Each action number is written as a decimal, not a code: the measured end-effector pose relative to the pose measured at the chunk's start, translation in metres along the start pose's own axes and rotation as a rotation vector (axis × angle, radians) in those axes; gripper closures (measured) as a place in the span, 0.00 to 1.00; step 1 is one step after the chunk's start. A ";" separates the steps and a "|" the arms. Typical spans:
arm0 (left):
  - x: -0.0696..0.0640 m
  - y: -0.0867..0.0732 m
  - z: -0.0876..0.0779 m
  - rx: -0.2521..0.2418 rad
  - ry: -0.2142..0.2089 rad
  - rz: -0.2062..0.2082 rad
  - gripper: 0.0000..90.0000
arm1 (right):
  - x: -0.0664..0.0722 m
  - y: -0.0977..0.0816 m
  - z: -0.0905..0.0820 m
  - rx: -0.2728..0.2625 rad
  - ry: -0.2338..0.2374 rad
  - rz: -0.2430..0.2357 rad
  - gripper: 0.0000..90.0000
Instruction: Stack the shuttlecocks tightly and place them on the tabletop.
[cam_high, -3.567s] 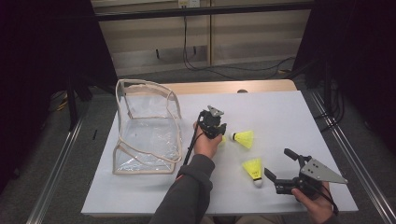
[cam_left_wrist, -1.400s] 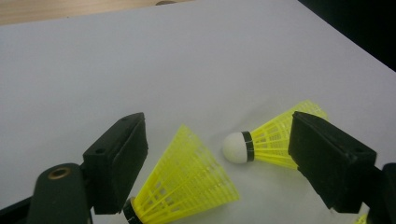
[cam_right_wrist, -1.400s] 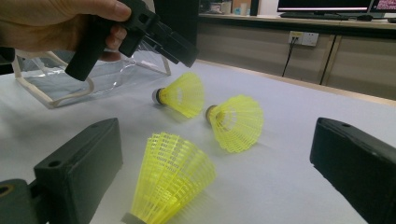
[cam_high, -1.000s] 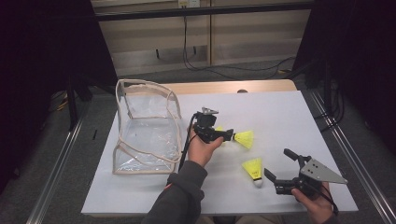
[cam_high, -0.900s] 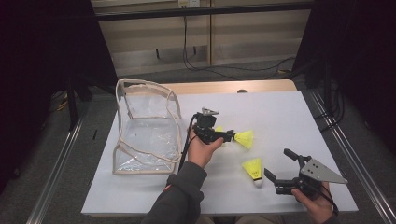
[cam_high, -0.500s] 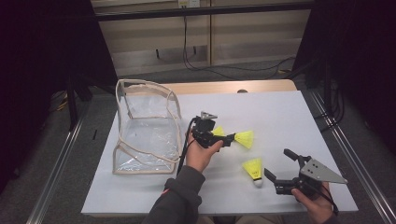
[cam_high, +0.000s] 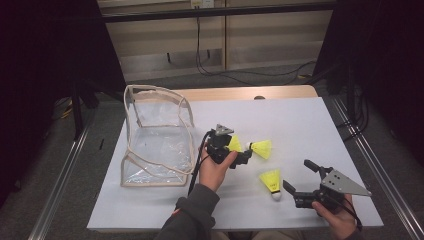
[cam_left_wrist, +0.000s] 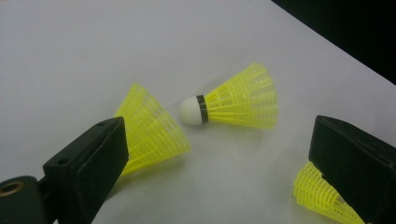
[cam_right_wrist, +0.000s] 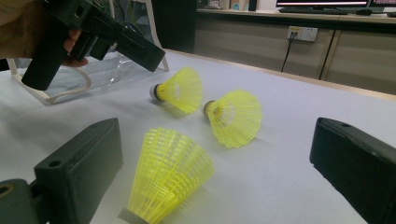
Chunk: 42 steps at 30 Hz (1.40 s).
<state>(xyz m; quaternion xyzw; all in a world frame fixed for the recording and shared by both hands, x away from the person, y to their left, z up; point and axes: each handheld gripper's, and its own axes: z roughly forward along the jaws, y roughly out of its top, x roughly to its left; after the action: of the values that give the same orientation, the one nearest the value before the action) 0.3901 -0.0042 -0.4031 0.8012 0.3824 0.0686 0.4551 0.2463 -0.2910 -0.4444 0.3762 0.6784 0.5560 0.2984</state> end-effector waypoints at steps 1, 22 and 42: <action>-0.001 -0.001 0.000 -0.002 0.001 0.000 0.05 | 0.000 0.000 0.000 0.001 -0.001 -0.001 0.02; -0.006 -0.020 -0.004 0.007 -0.012 0.038 0.05 | 0.000 0.000 0.001 0.008 0.005 0.006 0.02; -0.011 -0.040 -0.007 0.036 -0.062 0.045 0.05 | 0.000 0.000 0.001 0.008 0.004 0.004 0.02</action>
<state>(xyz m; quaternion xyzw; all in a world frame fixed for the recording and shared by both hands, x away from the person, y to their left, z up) 0.3573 0.0046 -0.4275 0.8193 0.3511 0.0469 0.4509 0.2472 -0.2909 -0.4449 0.3777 0.6804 0.5546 0.2945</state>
